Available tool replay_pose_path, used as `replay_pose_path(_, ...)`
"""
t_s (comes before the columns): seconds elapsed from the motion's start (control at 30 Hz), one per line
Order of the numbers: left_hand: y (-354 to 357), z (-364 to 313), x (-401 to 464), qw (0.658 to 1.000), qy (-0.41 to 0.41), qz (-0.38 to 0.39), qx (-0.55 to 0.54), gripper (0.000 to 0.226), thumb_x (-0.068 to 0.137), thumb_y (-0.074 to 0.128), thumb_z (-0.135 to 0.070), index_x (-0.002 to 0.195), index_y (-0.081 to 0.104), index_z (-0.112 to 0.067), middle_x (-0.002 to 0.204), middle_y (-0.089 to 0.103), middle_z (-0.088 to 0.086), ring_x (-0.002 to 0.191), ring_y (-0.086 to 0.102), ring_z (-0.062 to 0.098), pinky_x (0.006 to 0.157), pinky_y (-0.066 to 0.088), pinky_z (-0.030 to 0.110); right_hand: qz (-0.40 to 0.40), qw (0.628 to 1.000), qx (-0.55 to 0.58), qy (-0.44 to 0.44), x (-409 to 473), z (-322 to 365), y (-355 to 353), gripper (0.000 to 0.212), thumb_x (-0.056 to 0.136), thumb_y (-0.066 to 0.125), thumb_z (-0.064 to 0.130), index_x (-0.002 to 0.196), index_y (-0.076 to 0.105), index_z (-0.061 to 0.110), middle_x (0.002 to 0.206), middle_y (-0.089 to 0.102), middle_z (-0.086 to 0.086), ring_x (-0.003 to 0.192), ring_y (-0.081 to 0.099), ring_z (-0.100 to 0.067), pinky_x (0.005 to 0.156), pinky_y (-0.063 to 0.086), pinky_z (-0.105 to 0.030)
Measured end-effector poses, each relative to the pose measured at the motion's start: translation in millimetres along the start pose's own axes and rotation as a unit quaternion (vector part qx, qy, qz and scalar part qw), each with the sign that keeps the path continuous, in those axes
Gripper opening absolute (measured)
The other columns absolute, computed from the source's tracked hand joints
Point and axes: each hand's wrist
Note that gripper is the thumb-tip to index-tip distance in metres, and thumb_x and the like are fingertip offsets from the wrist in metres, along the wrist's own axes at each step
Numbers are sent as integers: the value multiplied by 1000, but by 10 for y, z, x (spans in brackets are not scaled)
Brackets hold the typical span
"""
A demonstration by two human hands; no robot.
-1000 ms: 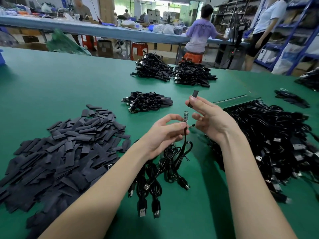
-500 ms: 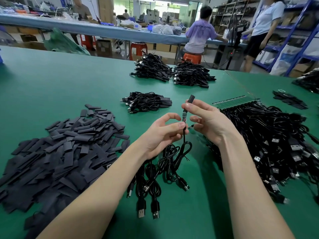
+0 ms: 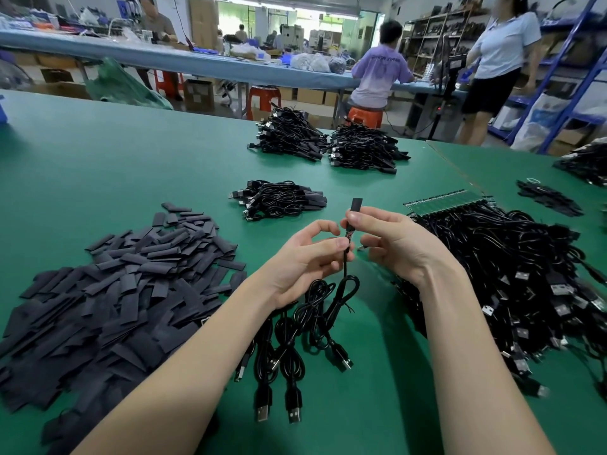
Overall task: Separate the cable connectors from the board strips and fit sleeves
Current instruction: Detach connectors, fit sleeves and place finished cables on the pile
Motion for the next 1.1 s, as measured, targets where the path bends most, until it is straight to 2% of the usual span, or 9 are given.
replay_pose_path(0.13, -17, 38, 29, 999, 10, -23, 42, 32, 87, 74, -10, 108, 51, -11, 93, 72, 5, 82, 69, 16, 70, 53, 20, -63, 998, -10, -11, 29, -46, 56, 53, 47, 91, 46, 93, 82, 22, 97, 74, 0, 70, 40, -9, 55, 31, -22)
replay_pose_path(0.23, -34, 70, 49, 993, 37, -58, 100, 28, 88, 75, -7, 103, 53, -14, 86, 73, 3, 81, 71, 14, 71, 54, 18, -106, 994, -5, -25, 51, -58, 117, 55, 51, 90, 47, 99, 81, 20, 109, 78, -3, 69, 39, -9, 57, 29, -24)
replay_pose_path(0.4, -42, 94, 76, 967, 110, -140, 184, 20, 86, 78, -8, 94, 61, -16, 80, 75, 6, 77, 70, 14, 70, 51, 18, -168, 985, 9, -25, 86, -95, 177, 38, 65, 91, 43, 95, 81, 23, 99, 79, 5, 71, 42, -10, 59, 30, -25)
replay_pose_path(0.5, -40, 116, 92, 950, 140, -178, 214, 17, 82, 82, -8, 91, 69, -14, 77, 75, 5, 75, 71, 12, 70, 51, 15, -171, 985, 18, -23, 99, -121, 188, 41, 63, 91, 46, 96, 81, 24, 98, 79, 7, 69, 43, -9, 61, 30, -26)
replay_pose_path(0.67, -36, 143, 99, 936, 164, -199, 241, 18, 77, 85, -5, 84, 73, -16, 76, 74, -1, 75, 68, 10, 75, 54, 18, -160, 987, 10, -13, 116, -142, 166, 49, 62, 91, 47, 103, 79, 23, 108, 79, 3, 66, 45, -8, 60, 31, -25)
replay_pose_path(0.73, -28, 142, 98, 935, 167, -200, 241, 18, 77, 86, -4, 83, 73, -16, 76, 75, -2, 74, 69, 9, 75, 54, 17, -149, 989, 11, -13, 117, -144, 147, 50, 62, 92, 47, 103, 78, 23, 110, 78, 2, 66, 44, -9, 58, 32, -24)
replay_pose_path(0.83, -28, 115, 93, 940, 170, -195, 224, 16, 78, 84, -3, 86, 74, -13, 76, 76, 2, 74, 72, 11, 73, 53, 16, -115, 992, 58, -16, 118, -159, 96, 63, 52, 93, 48, 107, 77, 22, 110, 78, 5, 63, 43, -7, 48, 32, -18)
replay_pose_path(0.93, -27, 92, 84, 943, 171, -184, 216, 15, 80, 82, -2, 87, 75, -13, 76, 76, 5, 73, 72, 13, 72, 53, 16, -75, 992, 97, -10, 103, -167, 66, 53, 53, 91, 47, 100, 80, 25, 106, 78, 10, 57, 44, -4, 44, 27, -14)
replay_pose_path(1.1, -34, 109, 91, 935, 185, -203, 226, 15, 79, 83, -1, 86, 75, -11, 78, 76, 4, 72, 72, 13, 74, 54, 18, -102, 992, 73, -14, 106, -170, 105, 66, 50, 92, 48, 109, 78, 22, 105, 78, 9, 62, 43, -5, 44, 32, -15)
Point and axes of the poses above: each hand's wrist, its own x-axis towards the middle knuckle, its own y-axis out of the palm, z = x × y
